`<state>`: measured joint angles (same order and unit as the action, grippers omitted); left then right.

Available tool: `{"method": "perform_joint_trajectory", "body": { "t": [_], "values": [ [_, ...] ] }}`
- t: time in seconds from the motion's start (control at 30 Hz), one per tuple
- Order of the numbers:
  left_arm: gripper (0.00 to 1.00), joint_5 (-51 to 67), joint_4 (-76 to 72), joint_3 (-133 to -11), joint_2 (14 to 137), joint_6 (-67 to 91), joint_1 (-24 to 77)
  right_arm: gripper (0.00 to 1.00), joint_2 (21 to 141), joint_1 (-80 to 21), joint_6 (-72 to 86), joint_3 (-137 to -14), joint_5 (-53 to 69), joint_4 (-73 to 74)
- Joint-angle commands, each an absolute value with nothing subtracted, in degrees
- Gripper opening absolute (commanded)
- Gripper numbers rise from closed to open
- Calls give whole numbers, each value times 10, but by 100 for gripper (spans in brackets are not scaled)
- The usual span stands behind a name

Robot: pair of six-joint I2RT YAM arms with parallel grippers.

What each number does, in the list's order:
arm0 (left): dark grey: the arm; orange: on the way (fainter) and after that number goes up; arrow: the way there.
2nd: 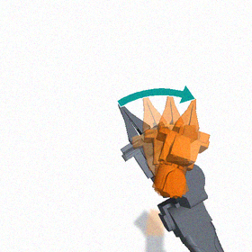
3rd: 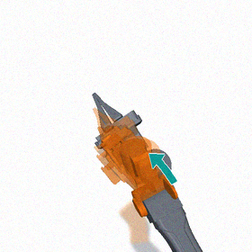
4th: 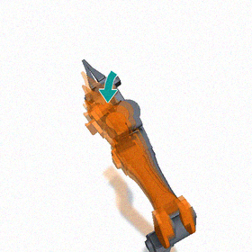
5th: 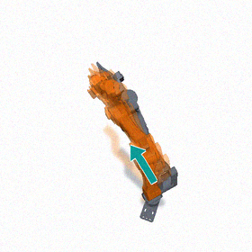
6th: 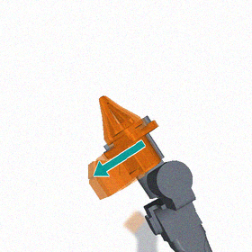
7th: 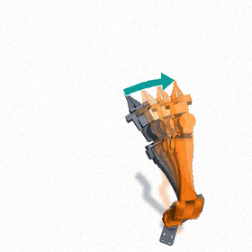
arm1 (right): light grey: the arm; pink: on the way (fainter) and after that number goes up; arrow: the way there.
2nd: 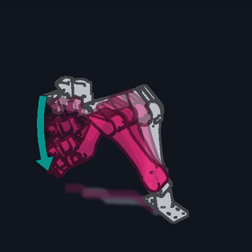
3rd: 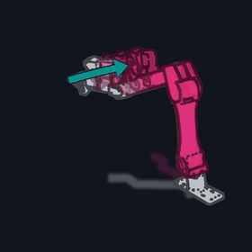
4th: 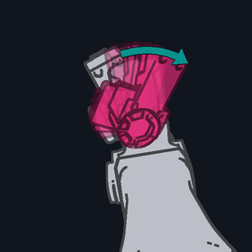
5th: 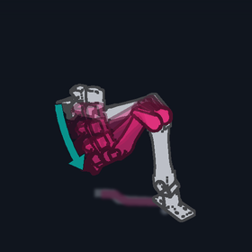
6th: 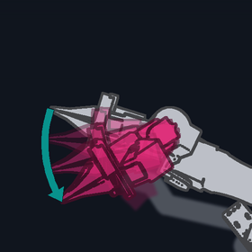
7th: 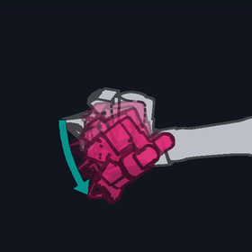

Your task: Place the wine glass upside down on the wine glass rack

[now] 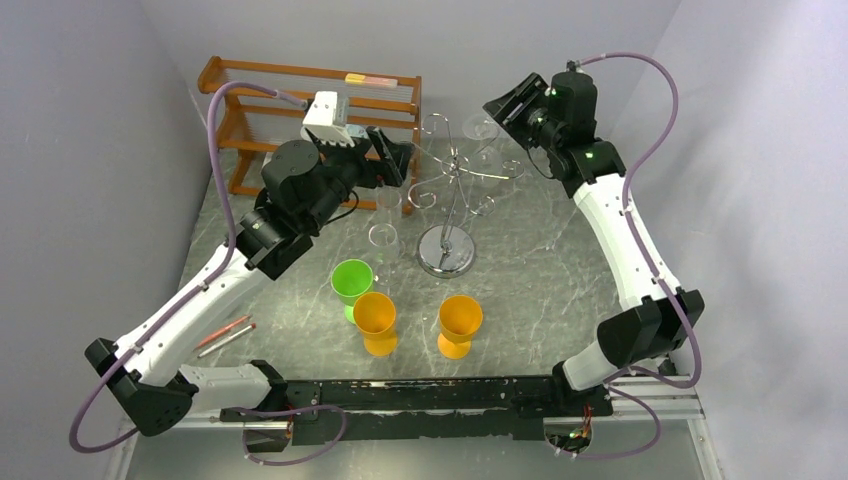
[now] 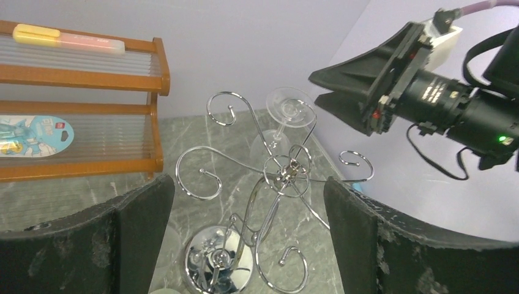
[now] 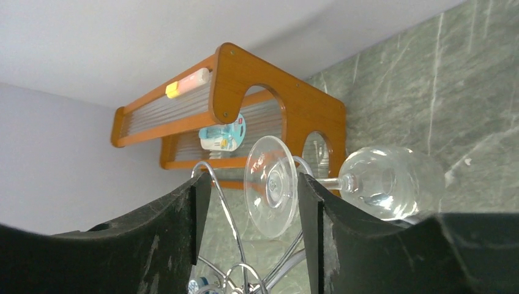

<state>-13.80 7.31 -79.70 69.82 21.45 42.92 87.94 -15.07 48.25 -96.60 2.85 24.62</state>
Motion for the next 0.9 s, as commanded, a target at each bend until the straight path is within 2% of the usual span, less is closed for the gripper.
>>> {"method": "perform_joint_trajectory", "body": {
  "t": [0.0, 0.23, 0.5, 0.63, 0.87],
  "values": [
    [96, -160, 95, -784, 682, 216, 426, 60, 862, -149, 445, -1004, 1, 309],
    [96, -174, 132, -769, 654, 226, 426, 67, 807, -149, 408, -995, -9, 367],
    [97, -125, 103, -700, 594, 192, 426, 72, 646, -149, 358, -907, -3, 508],
    [97, -88, 75, -679, 581, 167, 426, 72, 566, -150, 325, -834, 61, 612],
    [97, -135, 107, -674, 581, 219, 426, 74, 456, -150, 298, -656, 229, 660]
  ]
}}
